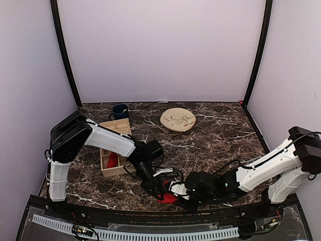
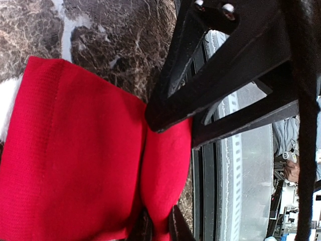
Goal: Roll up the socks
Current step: Roll the sock at the center of the board.
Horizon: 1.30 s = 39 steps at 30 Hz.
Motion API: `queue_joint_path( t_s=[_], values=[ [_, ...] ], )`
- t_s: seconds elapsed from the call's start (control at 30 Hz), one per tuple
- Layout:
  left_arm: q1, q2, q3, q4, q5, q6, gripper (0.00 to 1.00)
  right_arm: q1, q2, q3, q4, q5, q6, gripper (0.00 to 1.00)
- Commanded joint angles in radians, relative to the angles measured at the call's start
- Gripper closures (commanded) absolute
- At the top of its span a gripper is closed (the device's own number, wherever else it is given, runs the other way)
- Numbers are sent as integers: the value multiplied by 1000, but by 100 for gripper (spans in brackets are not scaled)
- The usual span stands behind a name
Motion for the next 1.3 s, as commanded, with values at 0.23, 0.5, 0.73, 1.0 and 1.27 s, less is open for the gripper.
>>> queue_joint_path(
  t_s=[0.23, 0.5, 0.73, 1.0, 1.27],
  values=[
    [4, 33, -5, -59, -56, 14, 85, 10, 31, 14, 19, -8, -1, 89],
    [5, 19, -25, -26, -63, -17, 72, 5, 33, 5, 30, -34, 13, 100],
    [20, -35, -73, 28, -77, -52, 66, -47, 17, -39, 72, -114, 63, 100],
    [44, -99, -123, 109, -81, -104, 65, -100, 9, -65, 104, -210, 101, 100],
    [62, -139, -166, 191, -71, -152, 64, -140, 12, -87, 131, -288, 129, 100]
  ],
)
